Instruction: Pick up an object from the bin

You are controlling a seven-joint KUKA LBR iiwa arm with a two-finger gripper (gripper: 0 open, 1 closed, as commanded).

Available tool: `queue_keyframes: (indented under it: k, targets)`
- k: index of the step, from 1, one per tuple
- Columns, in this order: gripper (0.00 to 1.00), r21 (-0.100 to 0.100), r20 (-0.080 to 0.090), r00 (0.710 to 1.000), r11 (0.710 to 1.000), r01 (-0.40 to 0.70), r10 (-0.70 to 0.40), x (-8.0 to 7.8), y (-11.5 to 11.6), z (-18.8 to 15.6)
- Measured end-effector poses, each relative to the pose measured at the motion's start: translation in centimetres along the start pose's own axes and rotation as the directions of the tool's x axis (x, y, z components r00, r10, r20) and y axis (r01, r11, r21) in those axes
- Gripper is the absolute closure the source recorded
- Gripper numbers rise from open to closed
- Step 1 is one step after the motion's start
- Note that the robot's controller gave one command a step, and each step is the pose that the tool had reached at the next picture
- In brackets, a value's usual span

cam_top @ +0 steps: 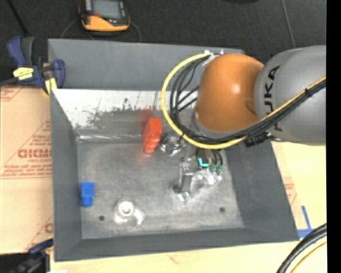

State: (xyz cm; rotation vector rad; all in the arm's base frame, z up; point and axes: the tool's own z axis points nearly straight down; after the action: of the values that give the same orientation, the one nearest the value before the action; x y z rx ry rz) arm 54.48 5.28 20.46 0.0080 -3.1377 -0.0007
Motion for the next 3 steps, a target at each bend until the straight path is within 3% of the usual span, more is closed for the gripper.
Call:
queue_keyframes:
  k: [1, 2, 3]
  targets:
    - [0.00, -0.001, 0.004, 0.987, 0.988, 0.158, -0.158, 1.3, 7.9, 2.1]
    - [0.00, 0.000, -0.001, 1.000, 1.000, 0.000, 0.000, 5.3, 8.6, 13.8]
    - [1.00, 0.000, 0.008, 1.000, 1.000, -0.004, 0.004, 4.9, 8.5, 13.2]
